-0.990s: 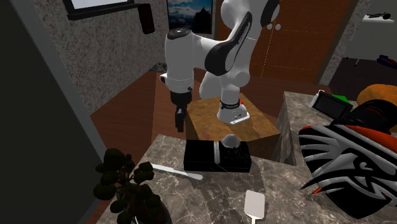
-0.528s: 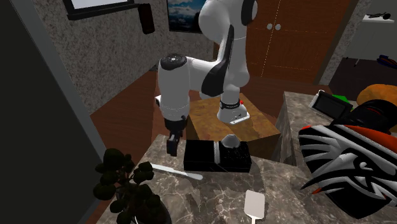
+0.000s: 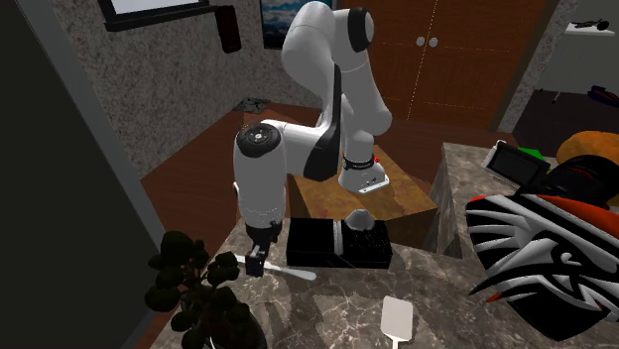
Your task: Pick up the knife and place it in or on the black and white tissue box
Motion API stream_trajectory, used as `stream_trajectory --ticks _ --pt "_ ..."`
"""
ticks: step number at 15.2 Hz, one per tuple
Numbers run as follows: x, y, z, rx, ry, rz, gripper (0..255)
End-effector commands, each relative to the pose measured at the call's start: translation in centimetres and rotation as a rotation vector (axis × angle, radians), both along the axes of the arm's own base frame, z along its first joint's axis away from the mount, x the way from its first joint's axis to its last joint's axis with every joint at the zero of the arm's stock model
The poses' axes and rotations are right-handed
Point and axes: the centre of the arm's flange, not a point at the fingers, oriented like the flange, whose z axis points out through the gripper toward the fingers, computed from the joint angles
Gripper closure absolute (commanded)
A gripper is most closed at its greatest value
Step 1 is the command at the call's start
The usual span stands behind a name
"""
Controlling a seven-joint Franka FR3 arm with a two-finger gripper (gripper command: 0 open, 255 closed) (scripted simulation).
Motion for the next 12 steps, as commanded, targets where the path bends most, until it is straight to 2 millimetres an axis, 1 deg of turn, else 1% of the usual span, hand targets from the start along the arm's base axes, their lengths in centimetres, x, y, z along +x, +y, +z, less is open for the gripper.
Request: stream_trajectory --ticks 1,3,4,12 --pt "0.1 0.0 -1.1 -0.001 -0.001 -0.002 0" --pt "0.1 -0.1 -2.2 -0.001 -0.001 -0.002 0" --pt "0.2 -0.2 -3.0 -0.001 -0.001 -0.002 0" --pt "0.2 -0.2 -3.0 -0.001 -0.001 -0.002 0"
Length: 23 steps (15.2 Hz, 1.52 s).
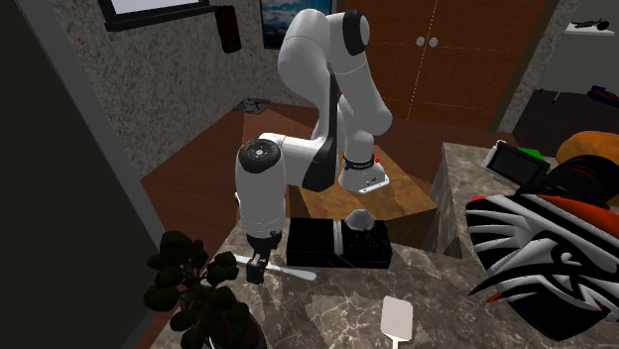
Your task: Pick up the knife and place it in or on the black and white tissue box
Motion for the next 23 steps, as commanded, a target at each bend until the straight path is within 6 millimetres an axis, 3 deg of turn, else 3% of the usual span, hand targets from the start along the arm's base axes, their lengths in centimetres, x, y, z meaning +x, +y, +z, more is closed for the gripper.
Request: stream_trajectory --ticks 1,10,23 --pt "0.0 0.0 0.0 0.000 0.000 0.000 255" --pt "0.0 0.0 0.0 0.000 0.000 0.000 255" --pt "0.0 0.0 6.9 0.000 0.000 0.000 255"
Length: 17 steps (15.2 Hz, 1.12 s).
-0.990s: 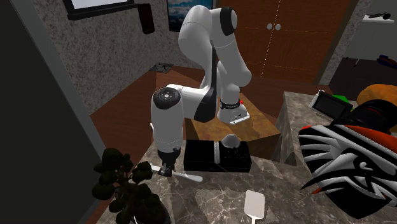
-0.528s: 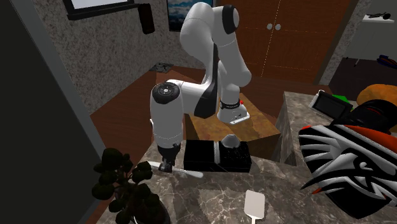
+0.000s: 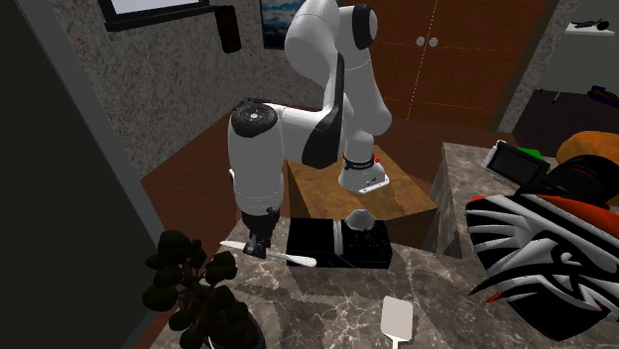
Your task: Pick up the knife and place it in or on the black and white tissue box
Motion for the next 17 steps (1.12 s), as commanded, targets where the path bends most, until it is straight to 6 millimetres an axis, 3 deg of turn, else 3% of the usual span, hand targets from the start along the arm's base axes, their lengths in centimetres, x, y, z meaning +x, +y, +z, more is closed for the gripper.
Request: stream_trajectory --ticks 1,17 --pt "-0.1 -0.1 1.0 0.000 0.000 0.000 255" --pt "-0.1 -0.1 9.5 0.000 0.000 0.000 255"
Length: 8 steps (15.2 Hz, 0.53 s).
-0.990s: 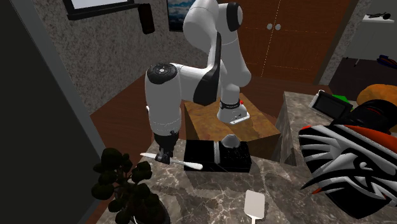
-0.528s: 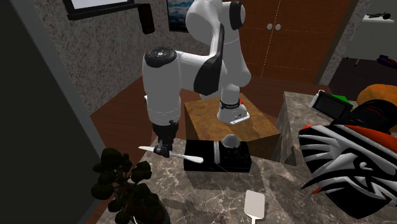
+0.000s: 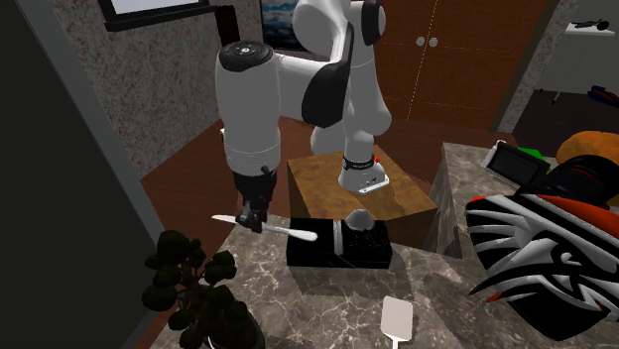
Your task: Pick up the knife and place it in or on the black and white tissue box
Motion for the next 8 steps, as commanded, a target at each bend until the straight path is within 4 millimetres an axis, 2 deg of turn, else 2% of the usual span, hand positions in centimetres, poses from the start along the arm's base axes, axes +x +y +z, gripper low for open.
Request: stream_trajectory --ticks 1,3,8 --pt "0.0 0.0 1.1 0.000 0.000 0.000 255" --pt "0.0 0.0 2.0 0.000 0.000 0.000 255" --pt "-6.6 0.1 2.3 0.000 0.000 0.000 255"
